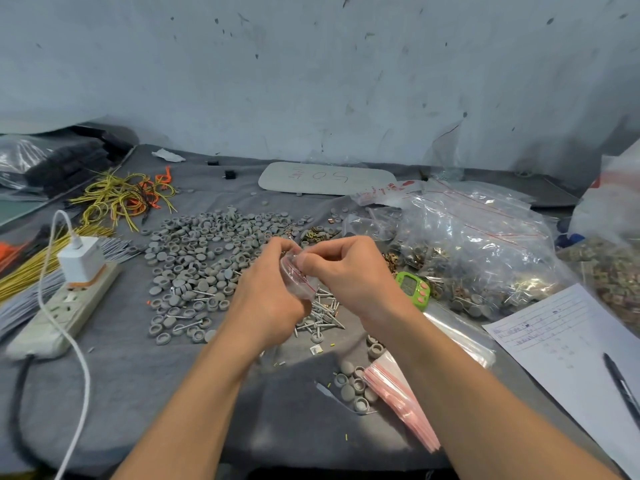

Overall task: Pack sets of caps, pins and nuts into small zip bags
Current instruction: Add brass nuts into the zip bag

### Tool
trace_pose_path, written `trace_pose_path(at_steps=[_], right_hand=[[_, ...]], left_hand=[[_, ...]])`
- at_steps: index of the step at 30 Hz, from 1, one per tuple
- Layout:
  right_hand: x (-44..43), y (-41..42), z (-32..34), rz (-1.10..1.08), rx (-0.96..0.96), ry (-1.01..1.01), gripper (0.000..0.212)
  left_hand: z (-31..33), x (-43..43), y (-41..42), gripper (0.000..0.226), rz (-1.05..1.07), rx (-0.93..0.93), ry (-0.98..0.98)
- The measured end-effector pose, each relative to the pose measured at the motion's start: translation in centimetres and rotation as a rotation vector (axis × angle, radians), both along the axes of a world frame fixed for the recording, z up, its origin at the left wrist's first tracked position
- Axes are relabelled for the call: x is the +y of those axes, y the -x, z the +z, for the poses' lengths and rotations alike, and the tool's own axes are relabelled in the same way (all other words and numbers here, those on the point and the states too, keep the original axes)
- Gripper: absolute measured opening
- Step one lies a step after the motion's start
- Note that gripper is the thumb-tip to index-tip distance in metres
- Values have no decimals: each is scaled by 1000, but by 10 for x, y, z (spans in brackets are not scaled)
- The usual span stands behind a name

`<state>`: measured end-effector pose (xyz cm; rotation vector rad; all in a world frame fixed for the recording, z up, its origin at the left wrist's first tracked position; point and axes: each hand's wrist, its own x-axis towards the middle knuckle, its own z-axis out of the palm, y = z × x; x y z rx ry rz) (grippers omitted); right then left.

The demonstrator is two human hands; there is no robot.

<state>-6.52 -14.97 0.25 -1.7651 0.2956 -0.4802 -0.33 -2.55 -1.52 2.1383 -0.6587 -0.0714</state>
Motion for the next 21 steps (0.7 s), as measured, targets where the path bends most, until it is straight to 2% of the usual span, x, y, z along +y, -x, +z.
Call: trace_pose_path(at_steps=[2,6,8,12,16,21], right_hand=[[0,-2,1,-12,3,-10,17],[-13,-1,5,-87,56,-301,24],[-20,1,5,-119,116,-423,34],[-25,3,8,-104,142,-554,50],[-29,8,9,-37,53,-649,39],[-28,11,12,-12,-44,-644,20]], left_hand=[[0,1,0,62,-24,23,28],[-1,4,-3,60,-33,140,181],[-3,6,-5,63,-59,214,264],[-5,7,-9,65,-55,280,342],[-9,5,-11,65,-42,259,334],[-13,0,-12,62,-53,228,293]])
